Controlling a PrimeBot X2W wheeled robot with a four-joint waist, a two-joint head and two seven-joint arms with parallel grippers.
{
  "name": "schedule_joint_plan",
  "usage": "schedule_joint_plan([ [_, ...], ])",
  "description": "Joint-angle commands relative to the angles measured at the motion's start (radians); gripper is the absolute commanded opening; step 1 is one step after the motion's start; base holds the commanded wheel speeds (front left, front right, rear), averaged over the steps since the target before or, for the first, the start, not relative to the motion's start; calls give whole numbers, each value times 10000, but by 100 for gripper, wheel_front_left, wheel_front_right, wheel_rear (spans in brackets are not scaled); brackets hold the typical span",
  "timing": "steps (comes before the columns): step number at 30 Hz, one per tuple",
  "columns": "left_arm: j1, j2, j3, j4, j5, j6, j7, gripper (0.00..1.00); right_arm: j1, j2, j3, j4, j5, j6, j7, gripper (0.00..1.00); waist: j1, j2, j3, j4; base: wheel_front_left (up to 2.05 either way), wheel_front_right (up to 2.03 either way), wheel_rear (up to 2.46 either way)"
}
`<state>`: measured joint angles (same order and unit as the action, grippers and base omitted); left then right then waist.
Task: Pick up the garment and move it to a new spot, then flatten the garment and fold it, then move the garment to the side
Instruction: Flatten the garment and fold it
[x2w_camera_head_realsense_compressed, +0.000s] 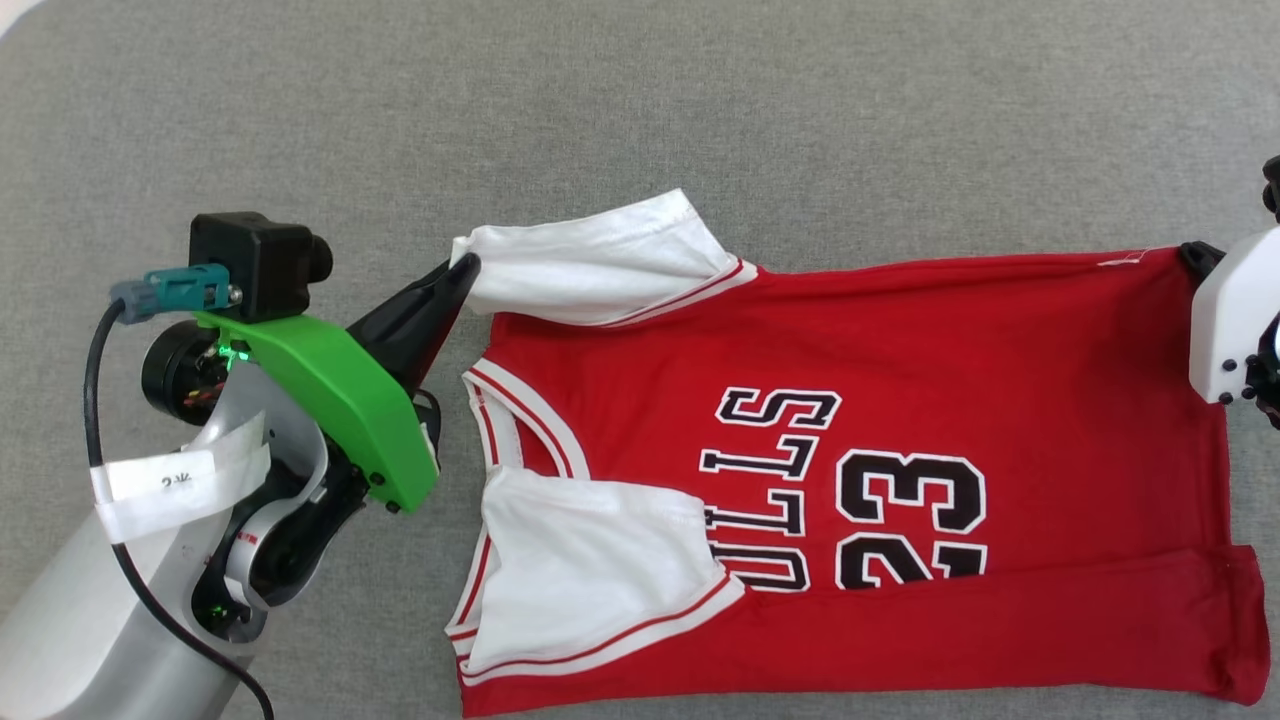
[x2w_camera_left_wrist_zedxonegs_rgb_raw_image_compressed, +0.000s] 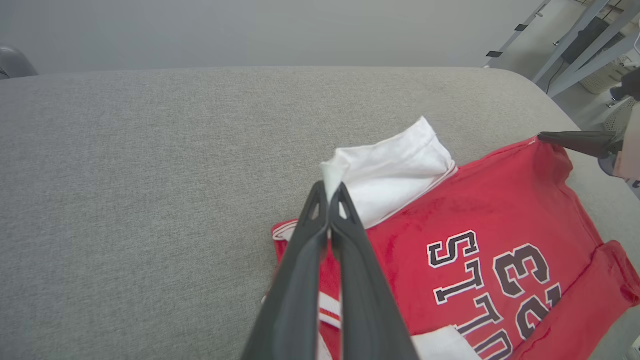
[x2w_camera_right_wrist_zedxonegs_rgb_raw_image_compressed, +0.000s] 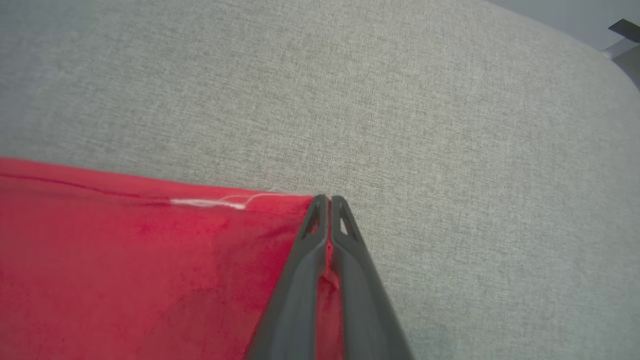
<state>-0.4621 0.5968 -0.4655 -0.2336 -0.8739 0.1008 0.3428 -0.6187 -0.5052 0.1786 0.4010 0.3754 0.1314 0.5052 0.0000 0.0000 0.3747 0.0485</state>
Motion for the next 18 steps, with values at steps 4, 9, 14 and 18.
schedule_joint_plan([
  [4,457,134,117,45,-212,54,-102,0,541,-118,-114,-466,400,-7,-299,0,0,0,-766,-127,0,0,0],
  [9,1050,204,135,-58,-373,209,-154,0,1466,-157,-463,-1158,816,-7,-516,0,0,0,-1259,-154,0,0,0],
  [14,1955,318,188,-289,-611,484,-215,0,2663,-152,-721,-1892,1311,-7,-606,0,0,0,-1653,-209,0,0,0],
  [18,2832,493,31,-519,-781,645,-89,0,3706,-273,-900,-2345,1591,-7,-492,0,0,0,-1847,-232,0,0,0],
])
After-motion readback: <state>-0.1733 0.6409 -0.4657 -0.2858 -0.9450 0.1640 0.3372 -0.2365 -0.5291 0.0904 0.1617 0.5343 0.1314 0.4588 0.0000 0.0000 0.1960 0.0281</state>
